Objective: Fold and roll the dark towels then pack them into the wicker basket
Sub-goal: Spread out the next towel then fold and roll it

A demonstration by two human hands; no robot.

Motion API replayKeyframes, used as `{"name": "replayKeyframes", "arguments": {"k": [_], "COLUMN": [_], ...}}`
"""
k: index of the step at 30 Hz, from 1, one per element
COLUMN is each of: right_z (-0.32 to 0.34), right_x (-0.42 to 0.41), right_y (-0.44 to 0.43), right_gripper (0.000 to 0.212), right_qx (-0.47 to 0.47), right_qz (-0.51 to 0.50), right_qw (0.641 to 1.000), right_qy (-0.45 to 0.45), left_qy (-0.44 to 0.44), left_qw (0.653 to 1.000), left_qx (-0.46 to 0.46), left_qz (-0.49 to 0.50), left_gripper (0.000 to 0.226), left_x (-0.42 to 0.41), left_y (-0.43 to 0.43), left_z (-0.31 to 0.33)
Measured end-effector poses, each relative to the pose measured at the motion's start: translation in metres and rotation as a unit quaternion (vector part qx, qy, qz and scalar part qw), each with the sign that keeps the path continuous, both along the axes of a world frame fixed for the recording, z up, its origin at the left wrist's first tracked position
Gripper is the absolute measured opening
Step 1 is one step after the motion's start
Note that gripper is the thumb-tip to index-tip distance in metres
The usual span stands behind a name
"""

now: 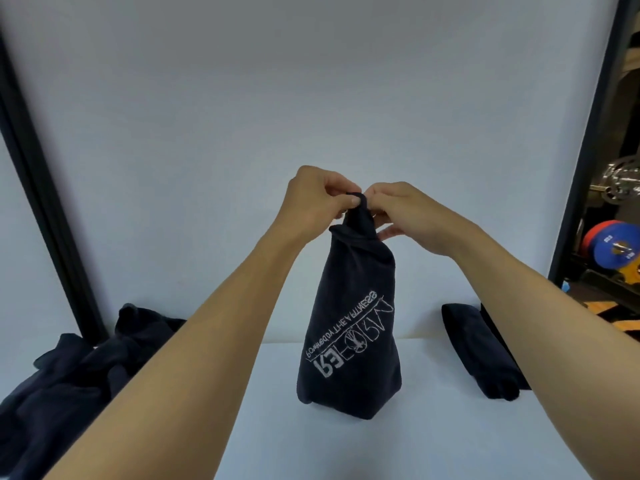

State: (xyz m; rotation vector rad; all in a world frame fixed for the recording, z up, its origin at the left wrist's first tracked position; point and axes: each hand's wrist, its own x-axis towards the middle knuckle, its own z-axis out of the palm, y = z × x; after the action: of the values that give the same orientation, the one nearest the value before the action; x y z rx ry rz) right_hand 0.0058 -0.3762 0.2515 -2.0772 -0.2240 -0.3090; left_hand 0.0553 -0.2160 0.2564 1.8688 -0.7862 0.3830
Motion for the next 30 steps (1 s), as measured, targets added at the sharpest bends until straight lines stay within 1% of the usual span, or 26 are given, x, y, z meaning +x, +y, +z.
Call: {"name": "replayKeyframes", "arguments": {"k": [1, 3, 5, 6, 7, 9, 10, 11, 13, 17, 19, 21, 23, 25, 26, 30], "right_z": [0.0, 0.002, 0.005, 0.007, 0.01, 0.016, 0.018, 0.02, 0.023, 0.024, 0.025, 0.026, 0.028, 0.031, 0.031, 0.033], "right_x": [0.001, 0.002, 0.004, 0.005, 0.006, 0.009, 0.01, 0.012, 0.014, 0.017, 0.018, 0.019, 0.019, 0.02, 0.02, 0.024], "right_y": [-0.002, -0.003, 0.0, 0.002, 0.003, 0.003, 0.001, -0.002, -0.009, -0.021, -0.026, -0.031, -0.037, -0.04, -0.042, -0.041], "right_gripper": [0.014, 0.021, 0.022, 0.019, 0.016, 0.017, 0.019, 0.021, 0.022, 0.021, 0.021, 0.022, 0.021, 0.019, 0.018, 0.016], "right_qx": [0.001, -0.017, -0.063, -0.078, -0.084, -0.085, -0.082, -0.074, -0.055, -0.025, 0.007, 0.035, 0.058, 0.07, 0.071, 0.072], "right_qz": [0.006, 0.006, -0.011, -0.019, -0.024, -0.032, -0.039, -0.048, -0.064, -0.077, -0.083, -0.102, -0.115, -0.115, -0.113, -0.113], "right_qw": [1.0, 1.0, 0.997, 0.995, 0.993, 0.992, 0.991, 0.991, 0.989, 0.989, 0.987, 0.983, 0.979, 0.98, 0.98, 0.981], "right_qy": [0.003, -0.003, -0.04, -0.06, -0.075, -0.09, -0.096, -0.104, -0.118, -0.125, -0.134, -0.15, -0.156, -0.149, -0.144, -0.144], "left_qy": [-0.028, -0.064, -0.073, -0.058, -0.025, 0.074, 0.117, 0.146, 0.171, 0.202, 0.235, 0.281, 0.318, 0.331, 0.326, 0.276], "left_qw": [0.999, 0.997, 0.995, 0.997, 1.0, 0.995, 0.988, 0.983, 0.978, 0.965, 0.954, 0.946, 0.936, 0.932, 0.935, 0.955], "left_qx": [0.016, 0.039, 0.05, 0.04, 0.014, -0.048, -0.059, -0.048, 0.009, 0.134, 0.151, 0.091, 0.009, -0.026, -0.025, 0.047], "left_qz": [0.016, 0.035, 0.044, 0.035, 0.012, -0.053, -0.082, -0.102, -0.122, -0.101, -0.107, -0.136, -0.152, -0.144, -0.136, -0.1], "left_gripper": [0.009, 0.005, 0.009, 0.012, 0.015, 0.024, 0.028, 0.028, 0.023, 0.021, 0.021, 0.019, 0.034, 0.045, 0.043, 0.017], "left_x": [0.0, 0.001, 0.004, 0.006, 0.007, 0.006, 0.007, 0.009, 0.012, 0.025, 0.027, 0.025, 0.027, 0.03, 0.032, 0.037], "left_y": [-0.001, -0.004, -0.006, -0.007, -0.008, -0.005, -0.003, 0.0, 0.008, 0.026, 0.035, 0.042, 0.047, 0.051, 0.053, 0.059], "left_z": [0.002, 0.006, 0.006, 0.004, 0.001, -0.006, -0.01, -0.014, -0.02, -0.023, -0.022, -0.022, -0.023, -0.022, -0.02, -0.011]}}
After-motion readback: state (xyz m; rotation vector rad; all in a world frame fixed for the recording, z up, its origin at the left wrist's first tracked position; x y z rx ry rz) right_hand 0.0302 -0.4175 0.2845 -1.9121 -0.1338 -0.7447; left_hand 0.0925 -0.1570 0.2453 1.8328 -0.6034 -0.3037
